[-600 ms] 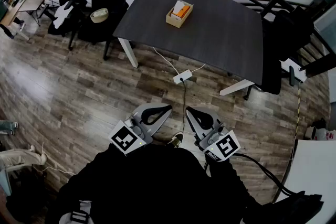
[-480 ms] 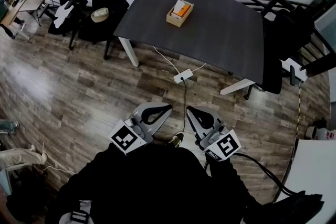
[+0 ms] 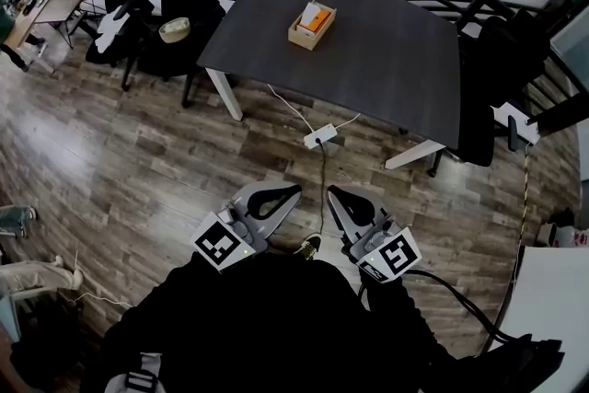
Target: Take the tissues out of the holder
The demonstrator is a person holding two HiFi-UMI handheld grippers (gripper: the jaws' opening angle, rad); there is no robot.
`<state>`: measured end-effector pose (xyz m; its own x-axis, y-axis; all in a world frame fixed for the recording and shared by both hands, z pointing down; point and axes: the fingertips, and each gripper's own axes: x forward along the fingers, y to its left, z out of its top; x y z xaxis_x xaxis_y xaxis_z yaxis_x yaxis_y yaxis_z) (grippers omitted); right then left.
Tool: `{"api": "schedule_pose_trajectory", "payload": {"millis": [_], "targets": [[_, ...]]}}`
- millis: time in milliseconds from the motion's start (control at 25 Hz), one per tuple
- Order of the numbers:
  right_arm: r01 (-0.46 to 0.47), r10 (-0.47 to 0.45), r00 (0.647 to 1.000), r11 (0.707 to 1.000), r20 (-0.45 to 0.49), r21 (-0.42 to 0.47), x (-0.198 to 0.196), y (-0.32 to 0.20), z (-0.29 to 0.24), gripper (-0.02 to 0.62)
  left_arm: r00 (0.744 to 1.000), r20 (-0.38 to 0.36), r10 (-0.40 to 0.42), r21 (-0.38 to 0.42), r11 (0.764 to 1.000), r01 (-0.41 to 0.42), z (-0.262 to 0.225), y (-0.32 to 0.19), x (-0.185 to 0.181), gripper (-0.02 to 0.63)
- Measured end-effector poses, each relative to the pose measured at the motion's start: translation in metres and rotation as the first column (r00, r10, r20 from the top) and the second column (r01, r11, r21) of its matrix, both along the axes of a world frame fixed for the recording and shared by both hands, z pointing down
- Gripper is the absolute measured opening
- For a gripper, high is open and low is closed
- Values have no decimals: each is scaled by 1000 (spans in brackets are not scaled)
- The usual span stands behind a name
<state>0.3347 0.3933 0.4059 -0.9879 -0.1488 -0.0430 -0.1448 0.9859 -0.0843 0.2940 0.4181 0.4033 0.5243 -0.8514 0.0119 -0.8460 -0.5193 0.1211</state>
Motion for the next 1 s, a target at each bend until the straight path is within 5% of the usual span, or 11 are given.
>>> {"api": "schedule_pose_trajectory", "payload": {"millis": [560,1000], "targets": [[72,-72,997,997,0,-4,8,-27,9,3,996,34,-78,0,997,78,6,-30,10,6],[36,-37,999,999,-38,-20,-98,-98,18,3,999,25,-34,25,999,33,11,-105,-97,6]]}}
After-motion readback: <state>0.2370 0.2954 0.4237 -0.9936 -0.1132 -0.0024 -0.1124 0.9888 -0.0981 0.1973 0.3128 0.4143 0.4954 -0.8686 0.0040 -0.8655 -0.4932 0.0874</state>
